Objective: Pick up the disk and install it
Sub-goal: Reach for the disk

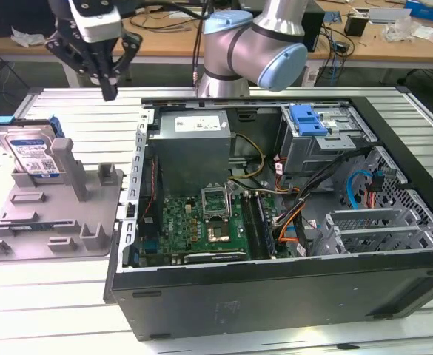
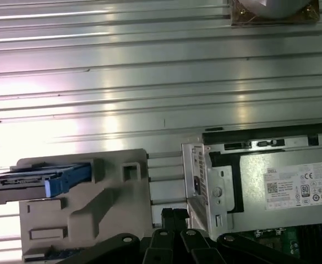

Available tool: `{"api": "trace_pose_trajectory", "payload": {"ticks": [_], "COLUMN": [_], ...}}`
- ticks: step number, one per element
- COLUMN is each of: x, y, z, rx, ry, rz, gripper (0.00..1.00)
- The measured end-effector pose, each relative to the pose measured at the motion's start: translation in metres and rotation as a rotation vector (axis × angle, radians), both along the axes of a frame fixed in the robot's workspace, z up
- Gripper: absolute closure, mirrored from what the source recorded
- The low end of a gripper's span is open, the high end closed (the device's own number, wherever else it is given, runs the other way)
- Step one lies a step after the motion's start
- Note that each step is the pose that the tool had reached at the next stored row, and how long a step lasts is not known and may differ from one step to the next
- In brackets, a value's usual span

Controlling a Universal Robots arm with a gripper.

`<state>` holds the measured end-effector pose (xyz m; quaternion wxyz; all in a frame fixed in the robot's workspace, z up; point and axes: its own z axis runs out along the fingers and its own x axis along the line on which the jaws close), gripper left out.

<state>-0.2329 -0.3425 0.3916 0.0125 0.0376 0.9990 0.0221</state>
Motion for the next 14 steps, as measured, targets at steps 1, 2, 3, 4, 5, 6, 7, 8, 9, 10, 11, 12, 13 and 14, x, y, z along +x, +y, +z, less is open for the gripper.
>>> {"api": "trace_pose_trajectory", "payload": {"ticks": [1,2,3,4,5,6,7,8,9,10,11,12,13,14], "x": [-0.004,-0.007,-0.012,-0.016,-0.021,-0.024,-0.032,-0.036,-0.041,-0.051,-0.061,-0.065,-0.07,-0.074], "y": [0.0021,0.0041,0.0068,0.0087,0.0113,0.0133,0.0169,0.0185,0.0206,0.0238,0.0267,0.0279,0.0293,0.0305], "z": [-0.0001,-0.0002,-0.0003,-0.0005,-0.0006,-0.0007,-0.001,-0.0011,-0.0013,-0.0017,-0.0022,-0.0023,-0.0025,-0.0027], "rx": [-0.0001,-0.0001,-0.0001,0.0,0.0,-0.0001,0.0,-0.0001,-0.0001,0.0,0.0,-0.0001,0.0,0.0], "ry": [0.0,0.0001,0.0001,0.0,0.0,0.0001,0.0,0.0001,0.0001,0.0,-0.0001,0.0001,0.0001,0.0], "rz": [0.0,0.0,0.0,0.0,0.0,0.0,0.0,0.0,0.0,0.0,0.0,0.0,0.0,0.0], "gripper": [0.89,0.89,0.89,0.89,0.89,0.89,0.89,0.89,0.89,0.89,0.89,0.89,0.89,0.89]}}
